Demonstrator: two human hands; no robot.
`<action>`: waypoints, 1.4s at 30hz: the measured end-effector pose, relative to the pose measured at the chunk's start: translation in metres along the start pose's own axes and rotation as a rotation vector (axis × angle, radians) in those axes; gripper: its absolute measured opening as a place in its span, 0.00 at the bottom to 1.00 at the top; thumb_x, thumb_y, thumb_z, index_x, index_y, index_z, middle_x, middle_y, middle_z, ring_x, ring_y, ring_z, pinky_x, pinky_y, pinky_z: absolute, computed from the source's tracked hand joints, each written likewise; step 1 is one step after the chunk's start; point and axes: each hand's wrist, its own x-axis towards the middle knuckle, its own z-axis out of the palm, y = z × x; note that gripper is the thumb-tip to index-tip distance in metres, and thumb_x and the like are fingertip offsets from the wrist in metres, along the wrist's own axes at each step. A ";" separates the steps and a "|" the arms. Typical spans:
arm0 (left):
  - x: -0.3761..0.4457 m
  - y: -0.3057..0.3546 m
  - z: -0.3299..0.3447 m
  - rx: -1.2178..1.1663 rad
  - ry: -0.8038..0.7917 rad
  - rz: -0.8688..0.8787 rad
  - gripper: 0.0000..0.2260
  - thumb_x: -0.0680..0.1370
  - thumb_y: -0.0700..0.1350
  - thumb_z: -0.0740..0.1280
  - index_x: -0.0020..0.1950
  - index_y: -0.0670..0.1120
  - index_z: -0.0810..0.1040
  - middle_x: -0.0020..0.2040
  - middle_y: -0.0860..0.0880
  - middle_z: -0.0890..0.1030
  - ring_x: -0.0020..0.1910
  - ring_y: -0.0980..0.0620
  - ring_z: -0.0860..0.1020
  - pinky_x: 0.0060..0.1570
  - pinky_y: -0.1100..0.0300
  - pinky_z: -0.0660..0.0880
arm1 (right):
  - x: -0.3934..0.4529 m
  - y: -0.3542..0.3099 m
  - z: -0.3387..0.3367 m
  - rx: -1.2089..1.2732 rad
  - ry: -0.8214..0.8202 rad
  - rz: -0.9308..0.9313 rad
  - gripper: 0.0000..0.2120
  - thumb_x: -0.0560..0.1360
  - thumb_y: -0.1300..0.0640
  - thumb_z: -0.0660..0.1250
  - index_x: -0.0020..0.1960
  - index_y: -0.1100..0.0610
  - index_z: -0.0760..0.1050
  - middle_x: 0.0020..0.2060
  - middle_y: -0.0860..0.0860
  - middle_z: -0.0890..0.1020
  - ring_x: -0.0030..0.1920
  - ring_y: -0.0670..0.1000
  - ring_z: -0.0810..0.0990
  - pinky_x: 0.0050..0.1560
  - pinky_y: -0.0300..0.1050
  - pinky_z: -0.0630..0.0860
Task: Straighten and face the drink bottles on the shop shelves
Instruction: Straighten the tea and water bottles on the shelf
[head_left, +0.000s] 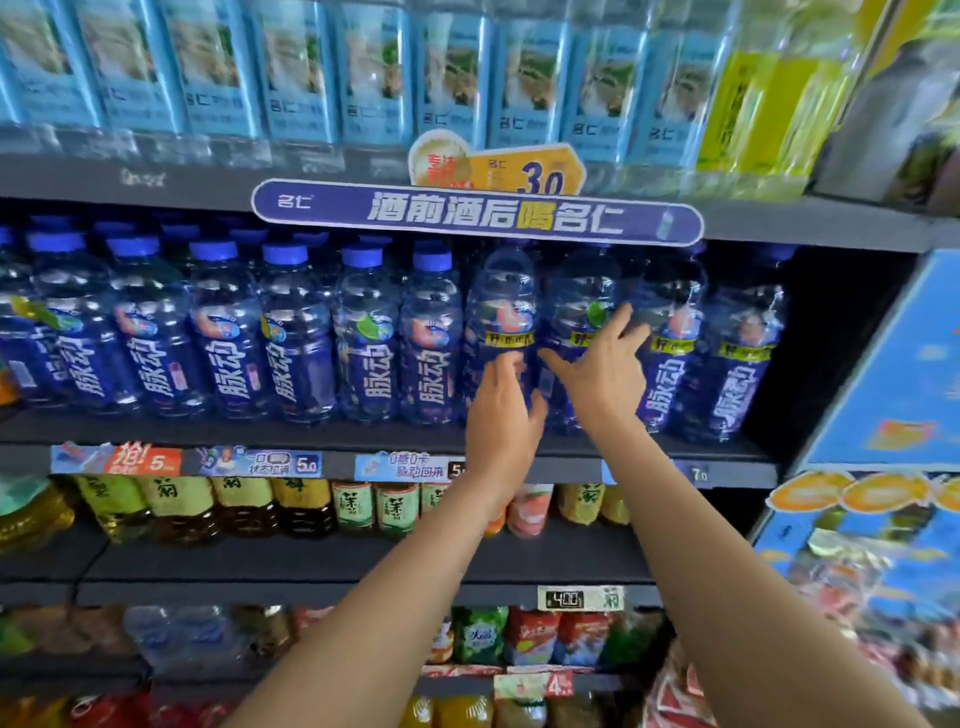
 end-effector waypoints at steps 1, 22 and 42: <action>-0.001 0.001 0.004 0.000 0.001 -0.007 0.16 0.78 0.40 0.63 0.65 0.41 0.67 0.62 0.45 0.73 0.60 0.47 0.74 0.54 0.55 0.69 | 0.002 -0.002 0.000 -0.026 -0.006 0.016 0.47 0.71 0.42 0.70 0.75 0.62 0.46 0.72 0.61 0.55 0.53 0.61 0.78 0.41 0.47 0.70; -0.009 0.003 0.016 0.005 0.031 -0.067 0.14 0.77 0.40 0.63 0.63 0.42 0.68 0.60 0.47 0.73 0.56 0.49 0.74 0.50 0.56 0.71 | 0.019 0.002 0.011 0.139 -0.042 0.042 0.37 0.66 0.45 0.75 0.63 0.63 0.59 0.62 0.58 0.68 0.51 0.61 0.78 0.37 0.47 0.68; 0.015 -0.034 -0.007 -0.196 -0.045 -0.075 0.35 0.53 0.65 0.77 0.56 0.51 0.76 0.53 0.50 0.80 0.54 0.52 0.78 0.54 0.48 0.76 | -0.010 0.034 -0.022 0.921 -0.433 -0.198 0.17 0.74 0.51 0.66 0.60 0.56 0.74 0.35 0.48 0.81 0.23 0.45 0.72 0.22 0.37 0.66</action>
